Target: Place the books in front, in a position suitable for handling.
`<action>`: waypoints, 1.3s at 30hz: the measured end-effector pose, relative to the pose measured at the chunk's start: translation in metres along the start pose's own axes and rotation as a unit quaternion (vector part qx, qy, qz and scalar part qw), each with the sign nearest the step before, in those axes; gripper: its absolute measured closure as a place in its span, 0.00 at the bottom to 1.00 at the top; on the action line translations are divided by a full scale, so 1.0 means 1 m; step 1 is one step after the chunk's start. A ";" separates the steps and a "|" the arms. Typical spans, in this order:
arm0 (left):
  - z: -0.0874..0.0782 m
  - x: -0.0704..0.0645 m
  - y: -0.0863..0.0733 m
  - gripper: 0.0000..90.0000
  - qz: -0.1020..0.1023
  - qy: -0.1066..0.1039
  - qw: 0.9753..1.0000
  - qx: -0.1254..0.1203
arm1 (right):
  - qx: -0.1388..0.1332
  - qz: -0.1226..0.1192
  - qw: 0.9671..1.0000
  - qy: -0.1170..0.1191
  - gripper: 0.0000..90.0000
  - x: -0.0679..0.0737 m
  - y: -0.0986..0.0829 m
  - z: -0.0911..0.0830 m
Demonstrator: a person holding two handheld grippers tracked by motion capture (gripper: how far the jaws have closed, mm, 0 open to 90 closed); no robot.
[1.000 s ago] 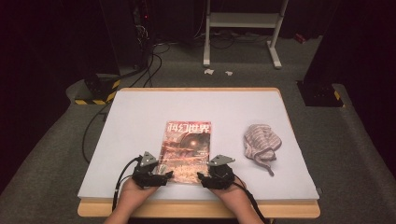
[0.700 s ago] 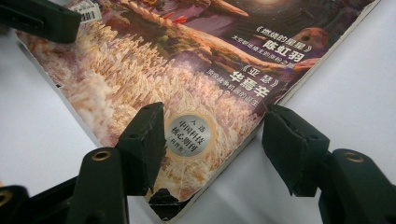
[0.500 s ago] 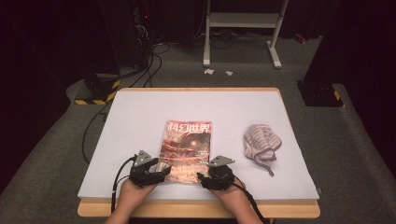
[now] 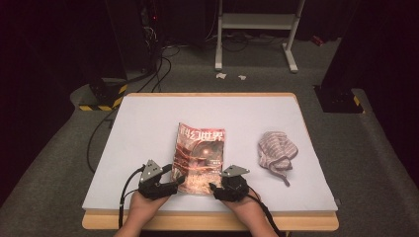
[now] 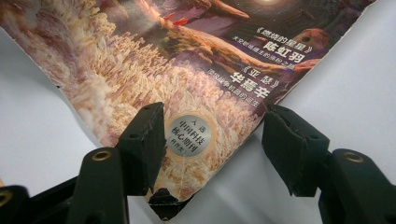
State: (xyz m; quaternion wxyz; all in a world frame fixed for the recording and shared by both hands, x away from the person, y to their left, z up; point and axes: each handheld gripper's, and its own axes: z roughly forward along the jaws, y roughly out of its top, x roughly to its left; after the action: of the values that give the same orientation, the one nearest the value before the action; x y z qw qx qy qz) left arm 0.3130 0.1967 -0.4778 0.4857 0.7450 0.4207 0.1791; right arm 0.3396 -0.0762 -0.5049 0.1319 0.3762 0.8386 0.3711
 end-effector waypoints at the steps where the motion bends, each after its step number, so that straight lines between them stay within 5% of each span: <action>1: 0.000 -0.001 0.000 0.37 -0.001 -0.003 1.000 0.000 | 0.000 0.000 1.000 0.000 0.44 0.000 0.000 0.000; 39: 0.004 -0.008 -0.005 0.40 0.009 0.004 1.000 -0.003 | -0.005 0.004 1.000 0.001 0.44 -0.001 -0.002 -0.001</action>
State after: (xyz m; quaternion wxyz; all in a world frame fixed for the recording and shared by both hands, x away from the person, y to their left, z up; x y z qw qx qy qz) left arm 0.3083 0.1887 -0.4825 0.4851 0.7463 0.4155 0.1876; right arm 0.3383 -0.0782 -0.5061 0.1314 0.3780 0.8356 0.3763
